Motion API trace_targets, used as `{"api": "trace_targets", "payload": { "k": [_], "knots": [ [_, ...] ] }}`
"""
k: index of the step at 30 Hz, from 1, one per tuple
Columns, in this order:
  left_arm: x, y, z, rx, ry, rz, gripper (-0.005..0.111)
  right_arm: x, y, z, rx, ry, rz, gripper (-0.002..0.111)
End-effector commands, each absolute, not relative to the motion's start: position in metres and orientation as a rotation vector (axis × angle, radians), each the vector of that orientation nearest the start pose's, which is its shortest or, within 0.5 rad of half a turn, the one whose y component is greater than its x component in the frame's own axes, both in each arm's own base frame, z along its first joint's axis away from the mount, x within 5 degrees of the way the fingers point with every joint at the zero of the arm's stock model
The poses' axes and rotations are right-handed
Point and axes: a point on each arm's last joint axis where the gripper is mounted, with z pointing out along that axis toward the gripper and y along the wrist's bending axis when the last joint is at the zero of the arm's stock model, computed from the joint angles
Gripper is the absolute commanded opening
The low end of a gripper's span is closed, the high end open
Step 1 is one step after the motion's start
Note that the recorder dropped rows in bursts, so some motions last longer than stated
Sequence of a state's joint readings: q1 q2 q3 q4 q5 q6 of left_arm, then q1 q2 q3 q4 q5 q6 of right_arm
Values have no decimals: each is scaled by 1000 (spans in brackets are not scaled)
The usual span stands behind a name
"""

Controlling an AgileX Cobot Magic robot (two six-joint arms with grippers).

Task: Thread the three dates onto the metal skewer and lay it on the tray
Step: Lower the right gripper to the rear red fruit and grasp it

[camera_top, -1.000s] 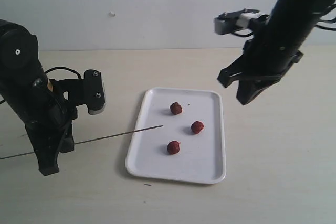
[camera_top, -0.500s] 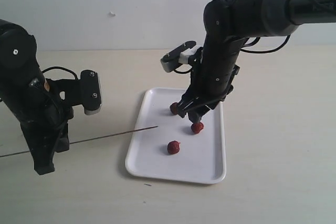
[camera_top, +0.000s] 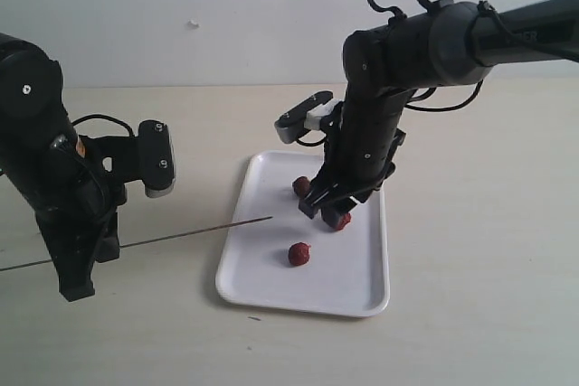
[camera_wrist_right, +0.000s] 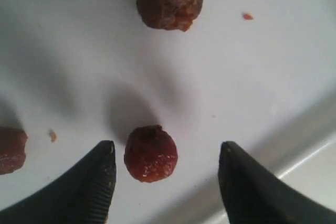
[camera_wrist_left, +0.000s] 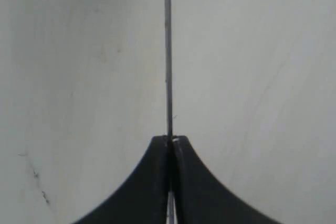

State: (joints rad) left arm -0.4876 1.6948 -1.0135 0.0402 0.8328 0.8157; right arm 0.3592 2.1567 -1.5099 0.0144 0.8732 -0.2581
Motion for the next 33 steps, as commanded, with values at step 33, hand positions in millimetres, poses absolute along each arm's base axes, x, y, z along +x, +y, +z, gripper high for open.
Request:
{"api": "trace_targets", "payload": {
  "k": [33],
  "knots": [
    [272, -141, 187, 1818, 2369, 73, 0, 398, 155, 124, -820, 2901, 98, 59]
  ]
}}
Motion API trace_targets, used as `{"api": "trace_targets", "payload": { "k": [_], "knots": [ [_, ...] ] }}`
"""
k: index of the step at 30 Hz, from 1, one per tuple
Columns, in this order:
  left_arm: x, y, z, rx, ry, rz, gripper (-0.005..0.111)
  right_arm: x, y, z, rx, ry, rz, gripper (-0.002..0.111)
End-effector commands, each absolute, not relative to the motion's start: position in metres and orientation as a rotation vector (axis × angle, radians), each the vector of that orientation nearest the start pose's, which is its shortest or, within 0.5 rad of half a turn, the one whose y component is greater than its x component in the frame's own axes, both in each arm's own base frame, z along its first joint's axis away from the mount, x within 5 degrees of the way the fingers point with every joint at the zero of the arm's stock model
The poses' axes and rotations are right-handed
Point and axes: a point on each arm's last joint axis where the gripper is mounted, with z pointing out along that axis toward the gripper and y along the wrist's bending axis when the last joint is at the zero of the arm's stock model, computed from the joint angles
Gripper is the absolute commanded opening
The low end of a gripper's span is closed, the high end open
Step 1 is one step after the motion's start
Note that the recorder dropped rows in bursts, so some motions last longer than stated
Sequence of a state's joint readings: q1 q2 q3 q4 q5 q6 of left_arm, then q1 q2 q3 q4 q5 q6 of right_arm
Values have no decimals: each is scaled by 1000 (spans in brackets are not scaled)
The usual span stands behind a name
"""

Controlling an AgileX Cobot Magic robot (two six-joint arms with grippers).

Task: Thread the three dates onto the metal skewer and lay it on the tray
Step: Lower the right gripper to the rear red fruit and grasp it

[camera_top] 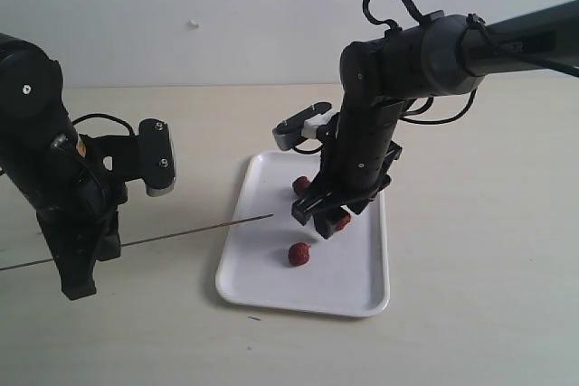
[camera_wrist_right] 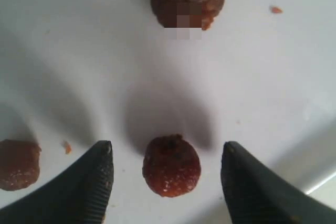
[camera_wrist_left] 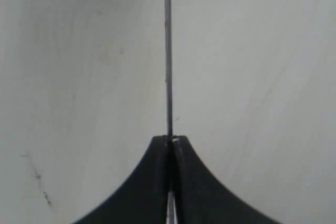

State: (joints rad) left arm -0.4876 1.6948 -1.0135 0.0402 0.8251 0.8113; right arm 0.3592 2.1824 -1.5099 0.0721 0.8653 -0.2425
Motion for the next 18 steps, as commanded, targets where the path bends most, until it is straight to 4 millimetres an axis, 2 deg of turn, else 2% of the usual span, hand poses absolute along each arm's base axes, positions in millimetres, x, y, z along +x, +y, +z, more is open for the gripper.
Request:
{"api": "trace_targets", "payload": {
  "k": [1, 8, 18],
  "knots": [
    [272, -141, 187, 1818, 2369, 73, 0, 398, 155, 124, -823, 2900, 94, 59],
    [272, -141, 187, 1818, 2369, 73, 0, 398, 155, 115, -826, 2929, 92, 59],
    [272, -141, 187, 1818, 2369, 73, 0, 398, 155, 115, -799, 2932, 93, 55]
  ]
}}
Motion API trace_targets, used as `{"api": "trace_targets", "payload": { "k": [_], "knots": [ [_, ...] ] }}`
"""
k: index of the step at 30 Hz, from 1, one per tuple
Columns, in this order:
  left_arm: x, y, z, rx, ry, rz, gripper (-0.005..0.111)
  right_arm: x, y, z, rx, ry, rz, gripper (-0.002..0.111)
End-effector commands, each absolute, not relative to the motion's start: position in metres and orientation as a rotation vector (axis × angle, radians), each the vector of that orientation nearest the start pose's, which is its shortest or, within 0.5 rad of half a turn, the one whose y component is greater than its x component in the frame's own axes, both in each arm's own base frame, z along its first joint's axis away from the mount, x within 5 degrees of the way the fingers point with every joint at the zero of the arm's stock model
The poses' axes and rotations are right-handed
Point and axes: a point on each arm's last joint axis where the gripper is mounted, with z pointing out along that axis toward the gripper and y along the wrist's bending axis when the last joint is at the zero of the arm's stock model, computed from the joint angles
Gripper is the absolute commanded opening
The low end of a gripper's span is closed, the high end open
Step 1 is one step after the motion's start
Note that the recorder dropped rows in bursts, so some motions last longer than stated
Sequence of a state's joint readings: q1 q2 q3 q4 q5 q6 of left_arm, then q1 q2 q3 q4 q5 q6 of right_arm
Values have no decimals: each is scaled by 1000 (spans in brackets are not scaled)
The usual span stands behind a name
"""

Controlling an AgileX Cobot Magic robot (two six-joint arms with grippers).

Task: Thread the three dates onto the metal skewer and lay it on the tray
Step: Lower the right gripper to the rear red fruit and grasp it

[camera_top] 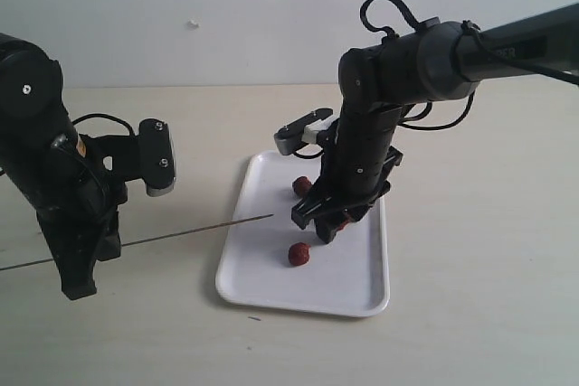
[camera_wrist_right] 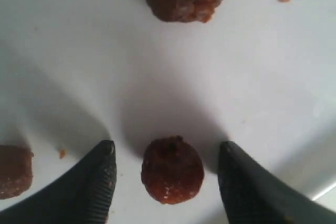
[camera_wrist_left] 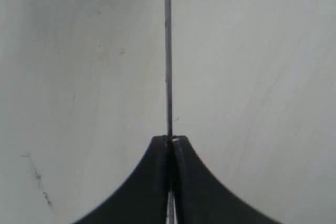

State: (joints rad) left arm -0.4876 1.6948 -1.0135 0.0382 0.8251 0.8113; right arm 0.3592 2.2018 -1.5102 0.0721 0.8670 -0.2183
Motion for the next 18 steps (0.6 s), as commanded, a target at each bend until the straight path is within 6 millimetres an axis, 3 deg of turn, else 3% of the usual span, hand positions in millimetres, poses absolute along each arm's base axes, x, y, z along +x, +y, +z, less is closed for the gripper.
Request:
{"api": "trace_targets", "payload": {
  "k": [1, 18],
  "knots": [
    [272, -141, 187, 1818, 2369, 73, 0, 398, 155, 115, -791, 2934, 94, 54],
    [272, -141, 187, 1816, 2370, 72, 0, 398, 155, 115, -674, 2970, 100, 38]
  ]
}}
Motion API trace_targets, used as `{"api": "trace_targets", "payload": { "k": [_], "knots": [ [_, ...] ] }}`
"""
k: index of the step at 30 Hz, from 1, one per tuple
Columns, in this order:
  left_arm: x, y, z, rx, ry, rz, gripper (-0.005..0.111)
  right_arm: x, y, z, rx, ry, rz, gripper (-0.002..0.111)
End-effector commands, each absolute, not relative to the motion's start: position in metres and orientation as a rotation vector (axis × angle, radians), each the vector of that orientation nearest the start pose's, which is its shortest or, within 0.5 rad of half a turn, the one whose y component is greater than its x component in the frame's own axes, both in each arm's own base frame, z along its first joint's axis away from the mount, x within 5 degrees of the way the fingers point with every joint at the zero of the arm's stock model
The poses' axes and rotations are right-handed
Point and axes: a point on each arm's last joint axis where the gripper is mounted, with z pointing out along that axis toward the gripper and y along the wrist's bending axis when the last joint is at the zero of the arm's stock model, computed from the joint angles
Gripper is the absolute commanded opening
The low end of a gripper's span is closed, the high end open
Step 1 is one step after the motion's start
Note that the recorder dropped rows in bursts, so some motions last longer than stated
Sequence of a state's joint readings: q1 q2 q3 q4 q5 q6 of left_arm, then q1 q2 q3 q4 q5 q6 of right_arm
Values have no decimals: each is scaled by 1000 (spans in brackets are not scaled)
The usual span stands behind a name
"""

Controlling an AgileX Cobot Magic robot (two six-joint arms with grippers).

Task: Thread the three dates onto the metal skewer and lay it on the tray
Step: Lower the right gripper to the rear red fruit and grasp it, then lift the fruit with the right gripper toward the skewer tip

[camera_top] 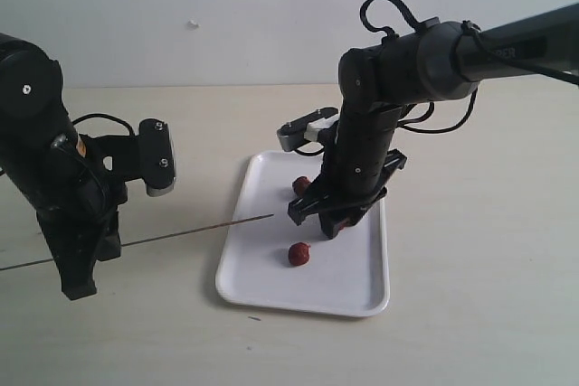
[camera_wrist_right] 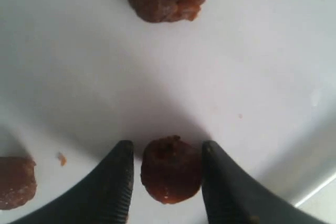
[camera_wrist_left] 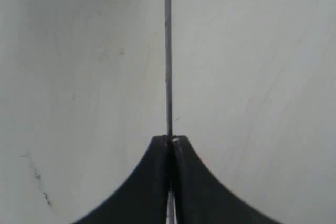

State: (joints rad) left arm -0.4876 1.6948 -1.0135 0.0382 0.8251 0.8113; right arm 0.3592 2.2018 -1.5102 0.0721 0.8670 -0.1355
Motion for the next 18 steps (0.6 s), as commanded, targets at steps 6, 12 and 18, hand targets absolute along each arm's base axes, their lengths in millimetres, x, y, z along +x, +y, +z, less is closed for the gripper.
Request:
{"api": "trace_targets", "payload": {
  "k": [6, 12, 18],
  "knots": [
    [272, -141, 187, 1816, 2368, 73, 0, 397, 155, 115, -675, 2974, 99, 34],
    [272, -142, 187, 1811, 2368, 69, 0, 397, 155, 115, -636, 2983, 103, 31],
    [273, -143, 187, 1797, 2364, 63, 0, 398, 155, 125, -629, 2951, 109, 31]
  ]
}}
